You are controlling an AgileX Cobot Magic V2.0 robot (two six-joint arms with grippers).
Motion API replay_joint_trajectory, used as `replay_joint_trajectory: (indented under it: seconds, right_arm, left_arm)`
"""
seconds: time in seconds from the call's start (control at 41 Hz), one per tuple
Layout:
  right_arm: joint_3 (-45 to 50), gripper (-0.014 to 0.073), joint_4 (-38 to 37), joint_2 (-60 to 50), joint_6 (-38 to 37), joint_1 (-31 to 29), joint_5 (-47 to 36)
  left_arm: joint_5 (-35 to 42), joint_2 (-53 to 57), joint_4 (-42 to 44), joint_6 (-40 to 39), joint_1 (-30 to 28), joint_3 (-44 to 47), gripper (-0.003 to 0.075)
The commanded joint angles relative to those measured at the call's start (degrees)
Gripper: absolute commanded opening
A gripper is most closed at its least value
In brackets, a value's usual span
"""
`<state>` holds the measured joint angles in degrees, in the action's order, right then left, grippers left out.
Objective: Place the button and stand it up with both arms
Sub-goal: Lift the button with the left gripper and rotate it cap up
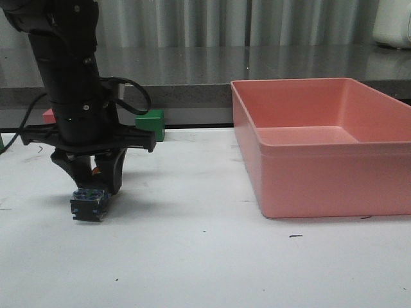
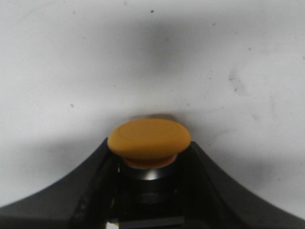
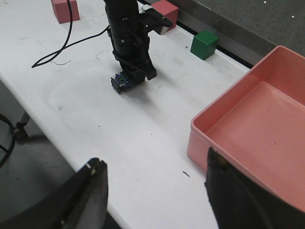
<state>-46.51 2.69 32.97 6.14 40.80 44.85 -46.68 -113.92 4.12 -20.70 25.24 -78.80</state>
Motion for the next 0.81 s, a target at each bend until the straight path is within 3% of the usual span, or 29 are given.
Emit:
replay_joint_trajectory:
  seconds: [0.0, 0.195, 0.391, 0.781]
  right_arm:
    - [-1.5, 0.0467, 0.2, 0.1, 0.3, -0.1, -3.7]
    - [-1.5, 0.0467, 0.2, 0.1, 0.3, -0.1, -3.7]
    - [-1.5, 0.0467, 0.2, 0.1, 0.3, -0.1, -3.7]
    - [-1.5, 0.0467, 0.2, 0.1, 0.3, -0.1, -3.7]
  left_arm:
    - [-0.2, 6.8, 0.3, 3.5, -0.1, -1.6, 0.0185]
    - [-0.5, 14.7, -4.5, 15.1, -1.5, -0.9, 0.0185]
    - [2.1, 22.9, -19.2, 31.0, -7.3, 3.6, 0.0185]
    - [22.0, 40.3, -18.6, 32.0, -11.5, 24.0, 0.0185]
